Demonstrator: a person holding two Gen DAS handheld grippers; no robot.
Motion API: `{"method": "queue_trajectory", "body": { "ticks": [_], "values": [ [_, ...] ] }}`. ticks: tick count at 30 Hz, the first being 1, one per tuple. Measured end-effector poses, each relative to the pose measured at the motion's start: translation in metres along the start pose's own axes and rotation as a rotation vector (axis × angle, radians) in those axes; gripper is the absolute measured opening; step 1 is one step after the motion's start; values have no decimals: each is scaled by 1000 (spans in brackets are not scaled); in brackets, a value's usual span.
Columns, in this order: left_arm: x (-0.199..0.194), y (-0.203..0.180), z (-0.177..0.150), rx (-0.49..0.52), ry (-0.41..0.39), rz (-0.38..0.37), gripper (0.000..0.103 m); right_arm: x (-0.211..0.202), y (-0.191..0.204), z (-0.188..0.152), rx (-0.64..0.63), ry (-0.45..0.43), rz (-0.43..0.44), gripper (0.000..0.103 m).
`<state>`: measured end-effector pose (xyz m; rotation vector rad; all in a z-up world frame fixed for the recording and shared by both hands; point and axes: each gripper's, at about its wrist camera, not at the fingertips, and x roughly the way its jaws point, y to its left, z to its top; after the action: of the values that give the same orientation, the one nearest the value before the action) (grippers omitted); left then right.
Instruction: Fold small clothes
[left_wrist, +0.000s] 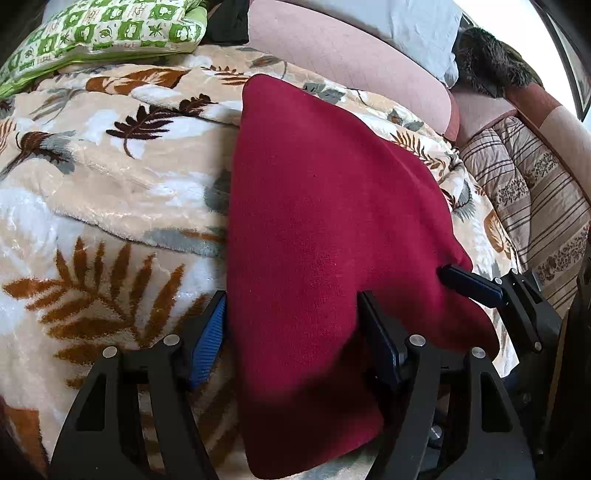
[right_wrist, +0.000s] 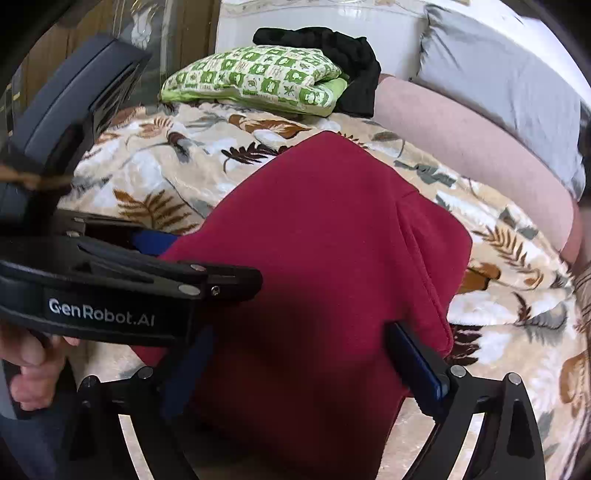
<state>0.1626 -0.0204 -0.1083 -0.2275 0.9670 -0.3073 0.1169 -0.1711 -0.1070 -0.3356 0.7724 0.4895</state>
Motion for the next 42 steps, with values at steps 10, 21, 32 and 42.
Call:
{"method": "queue_trajectory", "body": {
  "ticks": [10,21,32,42],
  "values": [
    [1,1,0,1,1,1,71,-1,-7,-2,40,-28,73,99],
    [5,9,3,-39,11,-55,79,-1,-12,-4,50,-23,122,99],
    [4,3,2,-36,-9,-67,91,-9,-25,0,158,-22,283,103],
    [-54,-48,-19,220,-273,-60,88,-58,-97,26,249,-126,17,77]
  ]
}}
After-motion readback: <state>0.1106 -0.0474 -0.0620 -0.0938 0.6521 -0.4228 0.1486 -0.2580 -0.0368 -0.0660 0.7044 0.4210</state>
